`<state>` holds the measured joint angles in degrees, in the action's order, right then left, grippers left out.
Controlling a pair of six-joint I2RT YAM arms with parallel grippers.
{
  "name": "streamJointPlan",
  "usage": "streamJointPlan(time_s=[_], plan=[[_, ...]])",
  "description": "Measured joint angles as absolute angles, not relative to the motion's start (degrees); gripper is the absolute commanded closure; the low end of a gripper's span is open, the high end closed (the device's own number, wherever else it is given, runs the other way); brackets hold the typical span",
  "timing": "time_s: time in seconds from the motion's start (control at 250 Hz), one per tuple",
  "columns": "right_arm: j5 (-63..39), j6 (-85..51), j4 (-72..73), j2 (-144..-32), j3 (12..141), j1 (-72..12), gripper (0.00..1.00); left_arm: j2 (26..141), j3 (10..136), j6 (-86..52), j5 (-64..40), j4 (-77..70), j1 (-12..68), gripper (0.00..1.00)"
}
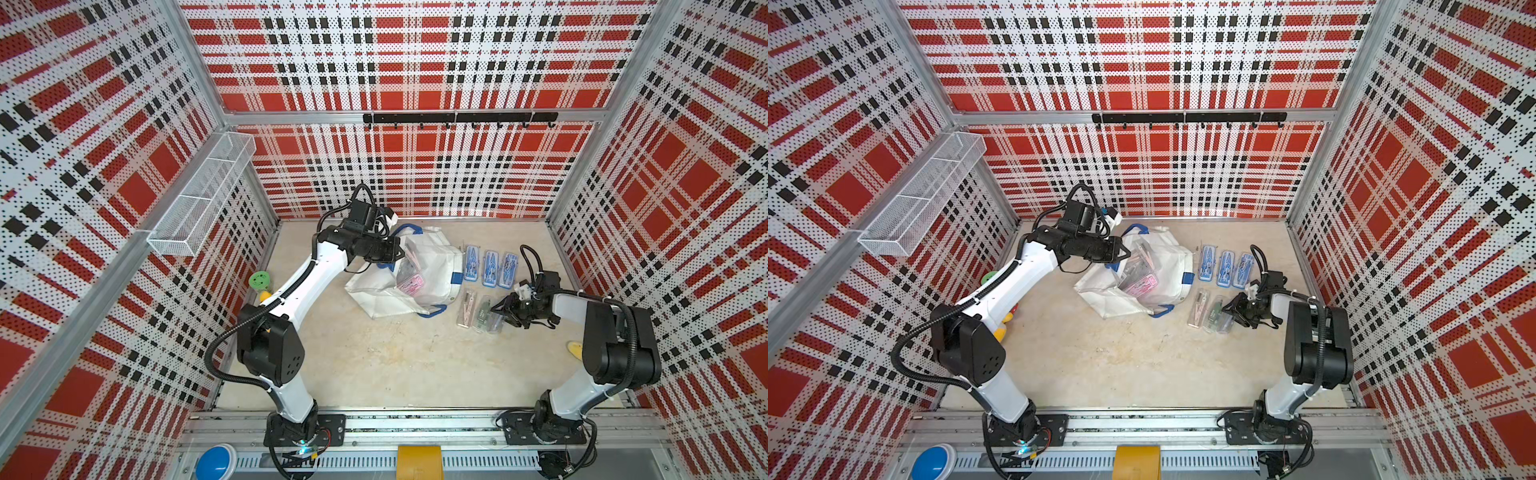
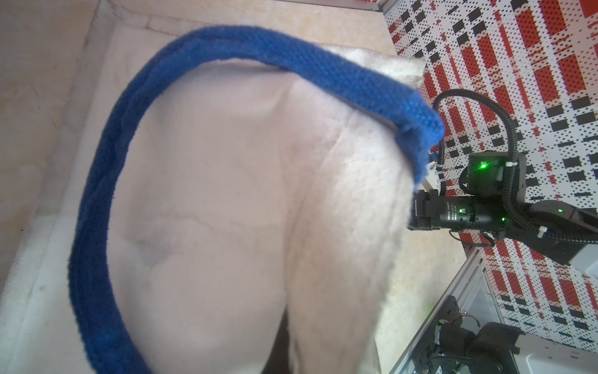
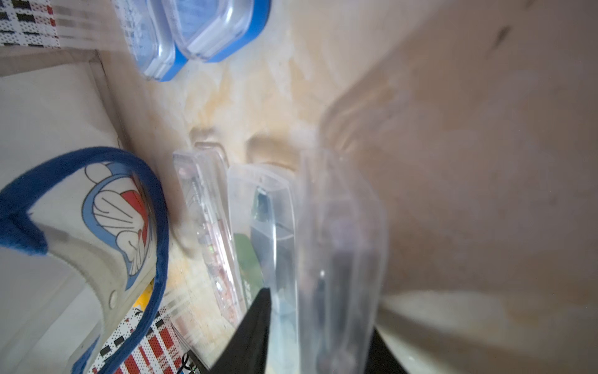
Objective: Take out the compass set from the canvas bag
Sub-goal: Place the compass set at the center of the board, then pick up the compass set from the canvas bag.
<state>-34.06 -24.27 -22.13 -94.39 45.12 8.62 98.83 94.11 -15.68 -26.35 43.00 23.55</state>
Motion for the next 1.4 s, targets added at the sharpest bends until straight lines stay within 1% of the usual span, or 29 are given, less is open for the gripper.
streamJointPlan(time_s=[0.112, 0.272, 0.5, 0.608, 0.804, 0.936, 1.06, 1.229, 1.401], plan=[[-30.89, -23.77, -25.1, -92.25, 45.8, 8.64, 0.49, 98.83, 94.11, -15.68, -26.35, 43.0, 23.55, 1.0], [-26.35, -23.55, -29.87, -87.39, 47.31, 8.64, 0.46, 98.83, 94.13, -15.7, -26.35, 43.05, 23.55, 1.0], [-22.74, -25.87, -33.63, -79.09, 50.09, 7.35, 0.52, 98.83, 94.19, -15.81, -26.35, 43.11, 23.55, 1.0], [-21.1, -27.38, -34.26, -76.6, 52.88, 2.15, 0.54, 98.83, 94.21, -15.81, -26.35, 43.16, 23.55, 1.0], [-16.88, -29.28, -32.25, -75.16, 58.85, -12.91, 0.55, 98.83, 94.24, -15.81, -26.35, 43.24, 23.57, 1.0], [-14.66, -29.36, -30.04, -77.01, 62.98, -22.52, 0.52, 98.83, 94.28, -15.77, -26.33, 43.33, 23.7, 1.0], [-13.54, -29.85, -27.49, -83.11, 67.46, -29.12, 0.51, 98.83, 94.3, -15.22, -26.3, 43.46, 24.27, 1.0], [-12.27, -32.32, -25.89, -94.76, 72.58, -33.52, 0.47, 98.83, 94.3, -13.76, -26.22, 43.72, 25.65, 1.0], [-10.85, -37.36, -24.12, -101.67, 72.75, -34.26, 0.39, 98.35, 93.62, -13.21, -26.37, 42.68, 26.68, 1.0]])
